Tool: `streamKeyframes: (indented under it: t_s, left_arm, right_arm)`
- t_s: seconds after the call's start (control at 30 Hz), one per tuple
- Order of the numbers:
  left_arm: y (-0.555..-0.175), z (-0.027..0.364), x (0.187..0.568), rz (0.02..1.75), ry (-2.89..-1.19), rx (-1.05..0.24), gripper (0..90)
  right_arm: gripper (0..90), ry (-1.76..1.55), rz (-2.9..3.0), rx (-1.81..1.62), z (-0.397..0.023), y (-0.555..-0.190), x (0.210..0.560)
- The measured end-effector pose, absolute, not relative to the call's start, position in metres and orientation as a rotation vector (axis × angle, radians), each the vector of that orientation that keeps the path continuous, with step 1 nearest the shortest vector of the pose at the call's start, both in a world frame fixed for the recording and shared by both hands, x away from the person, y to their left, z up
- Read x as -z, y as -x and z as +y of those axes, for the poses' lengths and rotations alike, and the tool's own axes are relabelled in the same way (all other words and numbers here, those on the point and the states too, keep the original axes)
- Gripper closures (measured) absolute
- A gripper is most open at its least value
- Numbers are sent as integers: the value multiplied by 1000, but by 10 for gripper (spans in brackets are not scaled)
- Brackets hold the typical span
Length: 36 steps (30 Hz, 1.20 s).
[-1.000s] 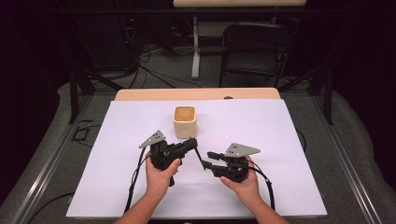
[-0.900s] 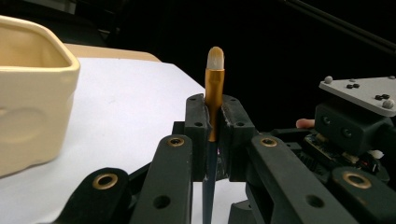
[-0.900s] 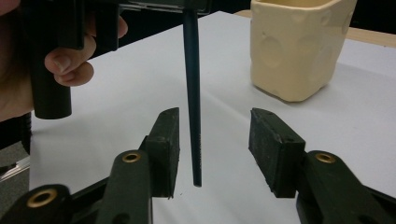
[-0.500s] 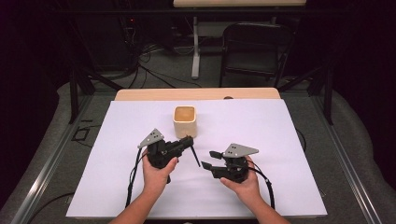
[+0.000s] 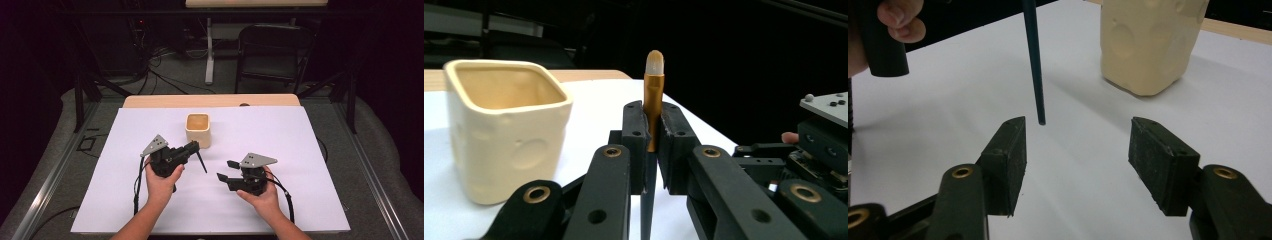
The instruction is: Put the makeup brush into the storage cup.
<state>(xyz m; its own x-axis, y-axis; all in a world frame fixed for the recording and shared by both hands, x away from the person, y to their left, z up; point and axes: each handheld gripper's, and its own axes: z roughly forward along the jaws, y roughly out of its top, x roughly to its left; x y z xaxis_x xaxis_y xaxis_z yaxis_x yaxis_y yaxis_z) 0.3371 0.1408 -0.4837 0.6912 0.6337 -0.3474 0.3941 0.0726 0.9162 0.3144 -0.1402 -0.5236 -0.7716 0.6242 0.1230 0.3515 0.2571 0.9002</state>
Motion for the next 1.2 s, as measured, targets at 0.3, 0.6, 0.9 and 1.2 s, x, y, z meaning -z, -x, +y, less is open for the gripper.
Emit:
streamKeyframes:
  t_s: [0.3, 0.6, 0.9, 1.2]
  left_arm:
    - [-336, 147, 482, 877, -1578, -306, 828]
    - [-333, 147, 483, 854, -1644, -408, 828]
    - [-331, 150, 482, 839, -1670, -473, 828]
    - [-329, 148, 475, 799, -1714, -558, 828]
  right_arm:
    - [382, -901, 2268, -1489, -141, -314, 524]
    - [383, -899, 2273, -1477, -141, -314, 525]
    - [384, -897, 2278, -1466, -141, -314, 526]
    - [385, -901, 2284, -1463, -140, -314, 526]
